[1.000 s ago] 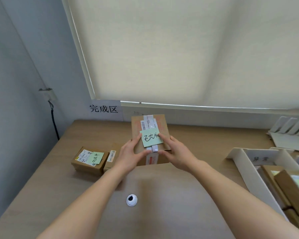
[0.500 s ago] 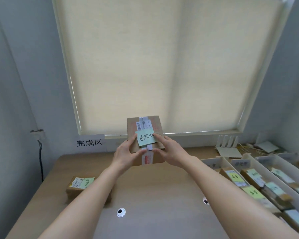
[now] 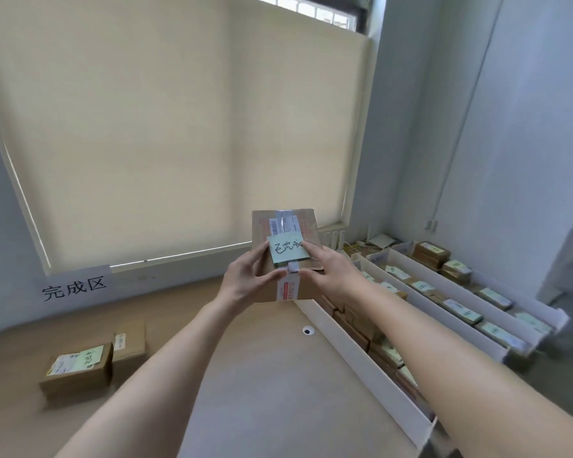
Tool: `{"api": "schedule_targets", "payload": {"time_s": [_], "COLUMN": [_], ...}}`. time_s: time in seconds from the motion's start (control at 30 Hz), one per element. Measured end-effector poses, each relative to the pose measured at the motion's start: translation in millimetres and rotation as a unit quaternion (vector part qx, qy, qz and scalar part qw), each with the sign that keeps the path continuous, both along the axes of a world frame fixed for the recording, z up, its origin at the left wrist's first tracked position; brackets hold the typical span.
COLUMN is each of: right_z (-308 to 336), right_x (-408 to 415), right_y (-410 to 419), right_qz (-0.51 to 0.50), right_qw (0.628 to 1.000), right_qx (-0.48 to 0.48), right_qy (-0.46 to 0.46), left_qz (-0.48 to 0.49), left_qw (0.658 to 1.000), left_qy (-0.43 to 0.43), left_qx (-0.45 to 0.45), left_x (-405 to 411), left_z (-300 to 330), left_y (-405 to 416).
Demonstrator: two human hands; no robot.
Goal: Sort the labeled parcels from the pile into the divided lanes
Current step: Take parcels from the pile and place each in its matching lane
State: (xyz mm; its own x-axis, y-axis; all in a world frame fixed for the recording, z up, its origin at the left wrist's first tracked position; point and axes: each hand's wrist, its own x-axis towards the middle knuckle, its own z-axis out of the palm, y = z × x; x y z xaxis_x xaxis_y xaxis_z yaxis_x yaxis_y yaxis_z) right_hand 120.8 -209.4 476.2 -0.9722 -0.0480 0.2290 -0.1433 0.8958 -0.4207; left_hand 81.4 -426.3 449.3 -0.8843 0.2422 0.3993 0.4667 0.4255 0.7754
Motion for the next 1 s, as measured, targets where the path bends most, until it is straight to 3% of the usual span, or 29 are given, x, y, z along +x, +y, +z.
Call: {"api": "schedule_targets", "payload": {"time_s": [0.23, 0.57, 1.0], "right_z": [9.8, 35.3, 10.2], "right_x": [77.7, 206.6, 351.5], "right_y": [92.3, 281.4, 488.6], "right_qz": [-0.086, -0.235, -0.358], "right_qw": [0.996, 0.972, 0.932], "right_qx": [-0.013, -0.01, -0.047], "right_qy": [0.008, 0.017, -0.003], "left_qz": [-0.091, -0.217, -0.341], "left_qw": [0.996, 0.975, 0.938], "left_qy": [0.002, 0.039, 0.042], "left_qx": [-0.003, -0.033, -0.047], "left_x": [35.2, 107.8, 215.6], "left_z": [12.7, 38.8, 12.5], "left_y": [104.3, 326.1, 575.6]}}
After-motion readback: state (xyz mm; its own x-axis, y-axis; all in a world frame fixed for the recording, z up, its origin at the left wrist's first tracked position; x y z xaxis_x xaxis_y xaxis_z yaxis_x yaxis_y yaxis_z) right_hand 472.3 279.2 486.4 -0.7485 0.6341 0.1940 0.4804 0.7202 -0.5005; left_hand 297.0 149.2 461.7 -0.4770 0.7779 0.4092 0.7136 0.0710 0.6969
